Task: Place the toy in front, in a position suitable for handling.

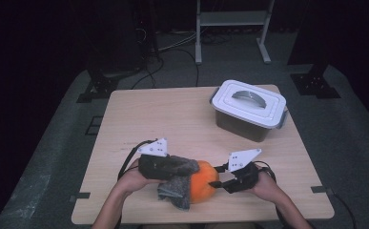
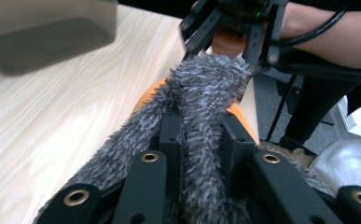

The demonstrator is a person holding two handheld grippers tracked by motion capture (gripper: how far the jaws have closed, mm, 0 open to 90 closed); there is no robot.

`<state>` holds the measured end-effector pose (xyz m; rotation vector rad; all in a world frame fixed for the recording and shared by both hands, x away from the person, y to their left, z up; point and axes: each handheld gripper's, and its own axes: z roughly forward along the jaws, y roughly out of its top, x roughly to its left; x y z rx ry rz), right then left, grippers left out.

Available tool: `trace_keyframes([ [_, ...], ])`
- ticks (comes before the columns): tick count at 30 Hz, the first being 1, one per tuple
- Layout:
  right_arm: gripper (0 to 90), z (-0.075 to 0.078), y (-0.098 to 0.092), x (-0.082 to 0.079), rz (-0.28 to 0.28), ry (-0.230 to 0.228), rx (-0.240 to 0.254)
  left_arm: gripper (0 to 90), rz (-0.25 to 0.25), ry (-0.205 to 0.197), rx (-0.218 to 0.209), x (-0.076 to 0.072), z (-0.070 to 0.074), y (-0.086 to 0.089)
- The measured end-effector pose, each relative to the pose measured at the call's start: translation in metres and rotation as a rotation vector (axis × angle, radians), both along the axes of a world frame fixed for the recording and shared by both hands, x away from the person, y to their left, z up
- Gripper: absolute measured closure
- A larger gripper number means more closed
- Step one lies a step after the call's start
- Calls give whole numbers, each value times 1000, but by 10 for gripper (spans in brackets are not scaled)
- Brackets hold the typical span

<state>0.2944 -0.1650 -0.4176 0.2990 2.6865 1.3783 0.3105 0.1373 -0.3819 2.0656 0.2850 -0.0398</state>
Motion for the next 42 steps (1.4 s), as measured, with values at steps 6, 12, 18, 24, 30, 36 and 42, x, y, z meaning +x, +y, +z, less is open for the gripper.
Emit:
trace_keyframes([
  [6, 381, 1, 0, 4, 10, 43, 11, 736, 26, 43, -24, -4, -15, 20],
  [12, 301, 3, 3, 8, -13, 49, 22, 737, 4, 49, -14, -4, -16, 16],
  [18, 473, 4, 5, 3, -9, -12, 7, 737, 6, 14, 0, -1, -5, 8],
  [24, 439, 5, 4, 3, -14, -20, 30, 736, 5, -36, 49, 4, 9, -6],
  [30, 231, 7, -2, 11, -37, 101, 40, 737, -25, 6, 10, -2, -3, -8],
  [36, 236, 2, 13, 9, 16, 151, 6, 735, -79, 22, 19, -11, -5, -15],
  [42, 462, 6, 7, 2, 37, 14, -6, 735, -46, 1, 29, -5, 0, -5],
])
